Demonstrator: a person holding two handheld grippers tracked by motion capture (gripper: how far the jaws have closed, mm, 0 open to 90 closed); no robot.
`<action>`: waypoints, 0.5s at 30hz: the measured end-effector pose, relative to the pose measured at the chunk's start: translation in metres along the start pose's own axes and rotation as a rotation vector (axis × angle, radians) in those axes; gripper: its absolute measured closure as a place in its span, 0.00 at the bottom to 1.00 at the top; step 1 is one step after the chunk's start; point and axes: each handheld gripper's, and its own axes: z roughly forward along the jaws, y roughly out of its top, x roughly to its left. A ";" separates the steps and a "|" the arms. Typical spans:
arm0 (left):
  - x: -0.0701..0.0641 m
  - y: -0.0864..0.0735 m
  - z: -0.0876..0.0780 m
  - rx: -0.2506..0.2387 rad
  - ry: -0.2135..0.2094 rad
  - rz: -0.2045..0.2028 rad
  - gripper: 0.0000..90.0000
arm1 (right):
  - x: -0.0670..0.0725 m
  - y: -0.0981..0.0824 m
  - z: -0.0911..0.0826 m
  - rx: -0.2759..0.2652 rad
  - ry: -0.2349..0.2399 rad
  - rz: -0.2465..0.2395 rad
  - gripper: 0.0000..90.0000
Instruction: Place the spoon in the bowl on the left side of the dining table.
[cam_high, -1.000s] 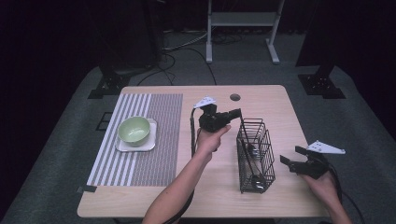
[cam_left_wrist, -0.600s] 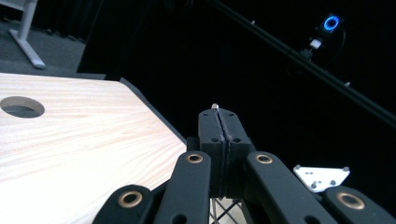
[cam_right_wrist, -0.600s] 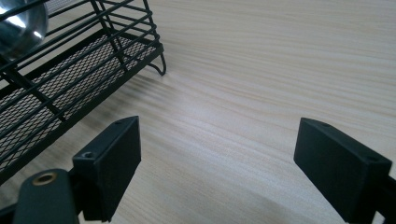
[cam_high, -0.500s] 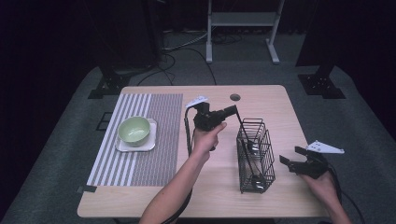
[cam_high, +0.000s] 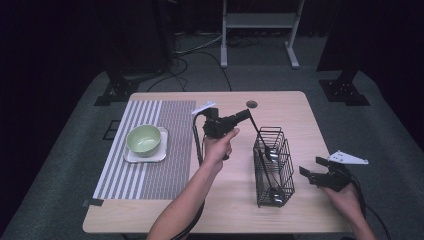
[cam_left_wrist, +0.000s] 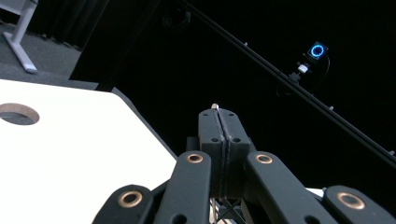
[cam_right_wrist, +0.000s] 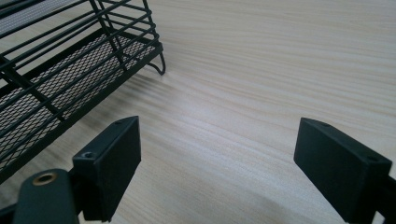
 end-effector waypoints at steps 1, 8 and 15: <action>0.000 0.000 0.000 0.000 0.000 0.000 1.00 | 0.000 0.000 0.000 0.000 0.000 0.000 0.15; 0.002 0.004 -0.008 -0.033 -0.004 -0.026 1.00 | 0.000 0.000 0.000 0.002 -0.001 -0.002 0.15; -0.001 0.011 -0.015 -0.062 -0.011 -0.027 1.00 | 0.000 0.000 0.001 0.006 -0.004 -0.003 0.15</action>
